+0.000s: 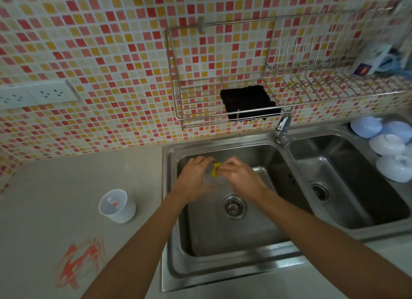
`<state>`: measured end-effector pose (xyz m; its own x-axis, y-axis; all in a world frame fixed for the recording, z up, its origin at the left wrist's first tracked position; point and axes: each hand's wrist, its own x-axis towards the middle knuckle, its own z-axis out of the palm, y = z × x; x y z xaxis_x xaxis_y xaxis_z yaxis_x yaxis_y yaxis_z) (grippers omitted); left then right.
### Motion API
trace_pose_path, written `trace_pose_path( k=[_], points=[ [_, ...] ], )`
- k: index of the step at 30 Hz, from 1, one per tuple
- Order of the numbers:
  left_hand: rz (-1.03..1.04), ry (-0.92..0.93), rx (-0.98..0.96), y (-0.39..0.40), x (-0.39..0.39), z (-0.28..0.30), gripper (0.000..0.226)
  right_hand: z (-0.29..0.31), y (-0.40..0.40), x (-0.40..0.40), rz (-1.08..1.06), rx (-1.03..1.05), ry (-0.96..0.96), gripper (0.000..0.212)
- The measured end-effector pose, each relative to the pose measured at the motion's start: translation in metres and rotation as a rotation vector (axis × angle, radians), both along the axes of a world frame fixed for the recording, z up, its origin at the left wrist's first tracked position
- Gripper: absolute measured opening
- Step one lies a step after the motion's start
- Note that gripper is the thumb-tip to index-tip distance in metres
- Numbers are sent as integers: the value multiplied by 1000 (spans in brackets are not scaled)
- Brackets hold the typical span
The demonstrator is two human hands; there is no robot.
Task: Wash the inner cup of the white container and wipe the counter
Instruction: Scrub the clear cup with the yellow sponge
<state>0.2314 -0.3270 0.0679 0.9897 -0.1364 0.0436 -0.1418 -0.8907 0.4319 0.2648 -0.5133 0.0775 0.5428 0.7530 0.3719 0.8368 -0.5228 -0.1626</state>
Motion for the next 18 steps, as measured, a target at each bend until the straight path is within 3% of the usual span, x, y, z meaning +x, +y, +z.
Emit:
trace_pose_path(
  k=[2, 7, 14, 18],
  points=[
    [6, -15, 1, 2, 0, -3, 96, -8, 3, -11, -77, 66, 78, 34],
    [41, -25, -13, 15, -7, -13, 89, 1, 11, -30, -216, 279, 527, 20],
    [21, -33, 20, 9, -16, -11, 81, -15, 20, -26, -175, 98, 176, 27],
    [58, -34, 39, 17, -19, -13, 81, -14, 27, -46, -252, 166, 305, 23]
  ],
)
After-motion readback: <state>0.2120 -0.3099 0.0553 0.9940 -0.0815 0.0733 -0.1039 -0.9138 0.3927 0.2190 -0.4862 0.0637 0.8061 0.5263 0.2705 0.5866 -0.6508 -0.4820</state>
